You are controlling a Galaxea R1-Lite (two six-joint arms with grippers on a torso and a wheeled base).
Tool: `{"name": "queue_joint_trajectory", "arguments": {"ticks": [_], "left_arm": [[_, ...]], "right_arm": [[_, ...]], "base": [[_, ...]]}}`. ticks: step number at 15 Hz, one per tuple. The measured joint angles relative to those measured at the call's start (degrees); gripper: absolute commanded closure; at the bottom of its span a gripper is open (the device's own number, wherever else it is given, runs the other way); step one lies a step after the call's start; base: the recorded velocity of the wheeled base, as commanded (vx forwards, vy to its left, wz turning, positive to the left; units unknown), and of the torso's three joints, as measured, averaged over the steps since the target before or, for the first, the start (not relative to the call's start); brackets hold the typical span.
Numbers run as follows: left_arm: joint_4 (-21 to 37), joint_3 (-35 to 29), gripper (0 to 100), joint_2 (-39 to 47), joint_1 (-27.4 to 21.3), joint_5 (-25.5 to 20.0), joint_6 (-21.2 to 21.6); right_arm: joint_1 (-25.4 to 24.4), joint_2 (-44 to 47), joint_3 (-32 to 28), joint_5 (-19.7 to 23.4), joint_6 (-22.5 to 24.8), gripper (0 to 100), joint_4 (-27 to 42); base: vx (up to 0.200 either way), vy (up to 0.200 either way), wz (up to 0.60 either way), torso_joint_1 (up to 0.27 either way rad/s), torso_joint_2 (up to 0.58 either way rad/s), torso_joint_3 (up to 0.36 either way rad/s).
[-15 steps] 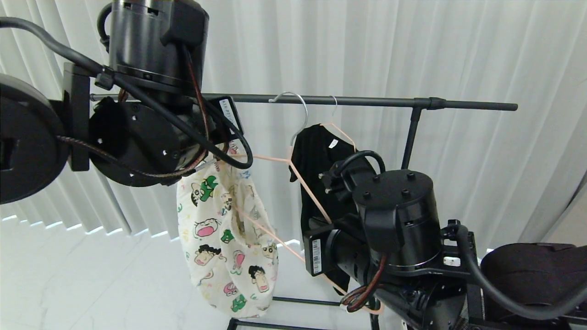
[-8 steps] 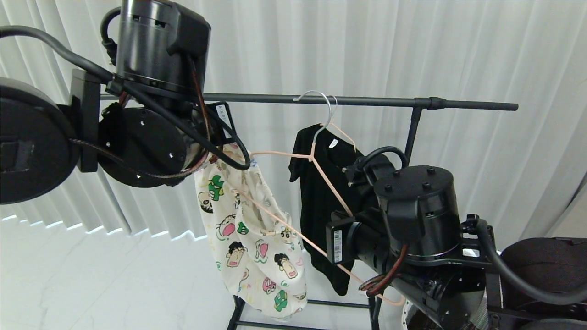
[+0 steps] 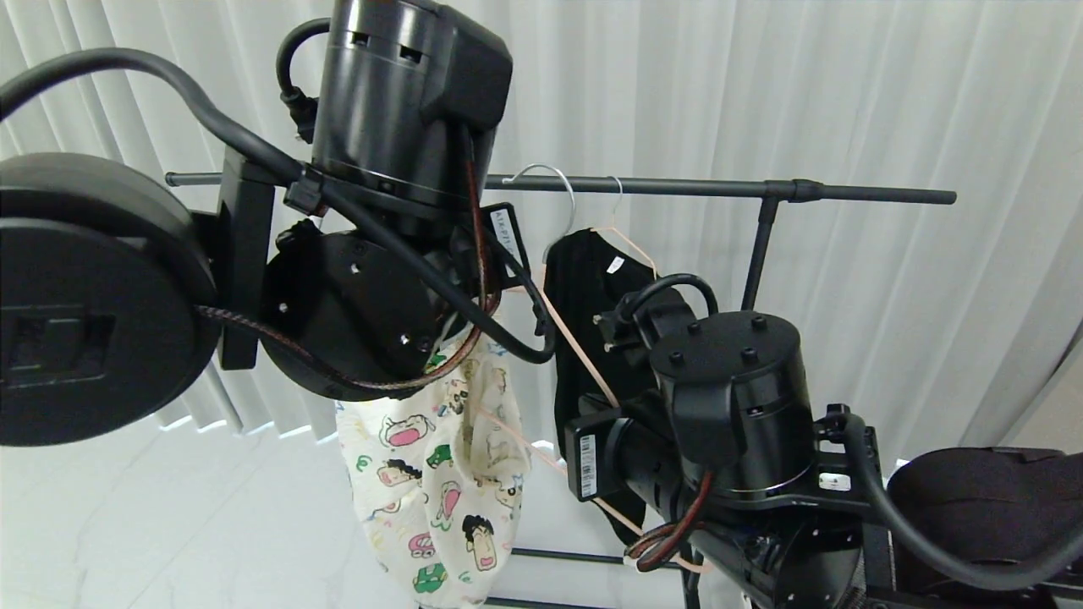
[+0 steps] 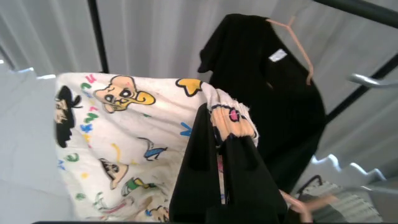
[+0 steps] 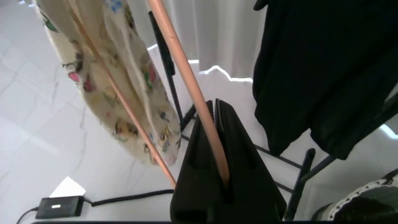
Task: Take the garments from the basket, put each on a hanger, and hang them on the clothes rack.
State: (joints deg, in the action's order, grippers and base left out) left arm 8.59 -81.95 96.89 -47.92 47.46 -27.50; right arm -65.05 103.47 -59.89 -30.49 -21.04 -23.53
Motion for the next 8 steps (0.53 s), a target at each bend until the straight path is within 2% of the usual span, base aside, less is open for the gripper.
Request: {"name": "queue_joint_trajectory", "arguments": {"ticks": [8], "left_arm": [[0.13,-2.91,100,0.63,-3.32,-0.2,-0.85]], "right_arm": [[0.3,2.97,-2.62,0.0,-0.11,100,-0.09]], "base": [[0.0,0.0,0.0,0.0,0.0,0.0]]}}
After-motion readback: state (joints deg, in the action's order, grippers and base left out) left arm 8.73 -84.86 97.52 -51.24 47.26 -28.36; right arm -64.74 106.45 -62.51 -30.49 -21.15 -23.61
